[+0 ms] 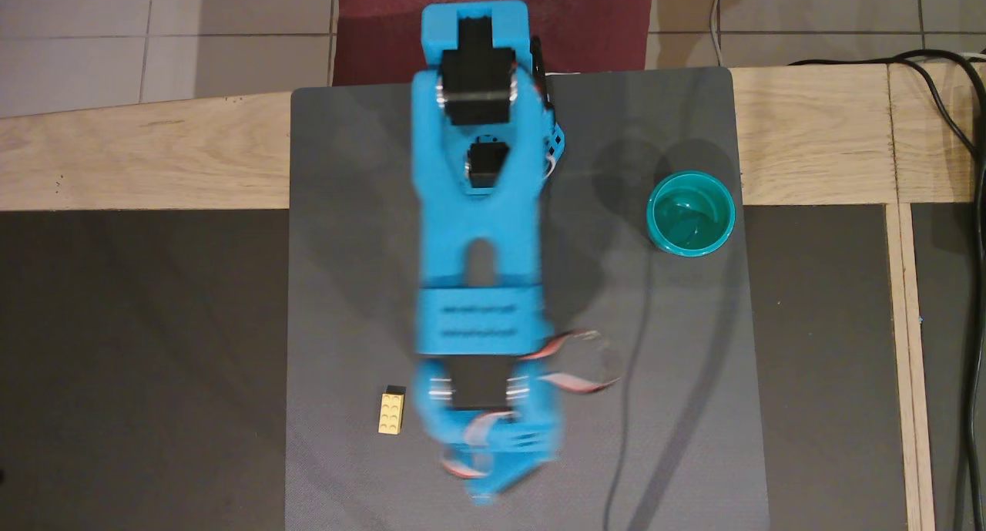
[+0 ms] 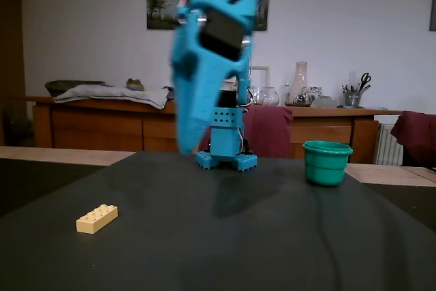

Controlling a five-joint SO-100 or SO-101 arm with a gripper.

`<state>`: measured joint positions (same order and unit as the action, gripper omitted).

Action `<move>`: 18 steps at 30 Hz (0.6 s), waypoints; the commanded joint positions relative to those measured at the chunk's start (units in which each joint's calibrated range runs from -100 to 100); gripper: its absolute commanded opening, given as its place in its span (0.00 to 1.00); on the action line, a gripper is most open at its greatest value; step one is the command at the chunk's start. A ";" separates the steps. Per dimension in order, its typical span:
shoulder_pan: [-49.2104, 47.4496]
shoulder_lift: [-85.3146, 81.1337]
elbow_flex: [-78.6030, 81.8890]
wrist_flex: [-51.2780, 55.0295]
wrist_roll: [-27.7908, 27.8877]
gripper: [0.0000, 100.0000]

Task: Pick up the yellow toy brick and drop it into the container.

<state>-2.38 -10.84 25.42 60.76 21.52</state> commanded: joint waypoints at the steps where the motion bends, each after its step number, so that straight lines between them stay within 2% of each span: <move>1: 4.66 -0.04 -2.77 -0.47 4.82 0.00; 9: 12.09 0.13 -1.86 -0.21 21.03 0.00; 18: 15.49 -0.04 3.73 -0.38 34.83 0.00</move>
<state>12.84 -10.50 28.41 60.76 53.31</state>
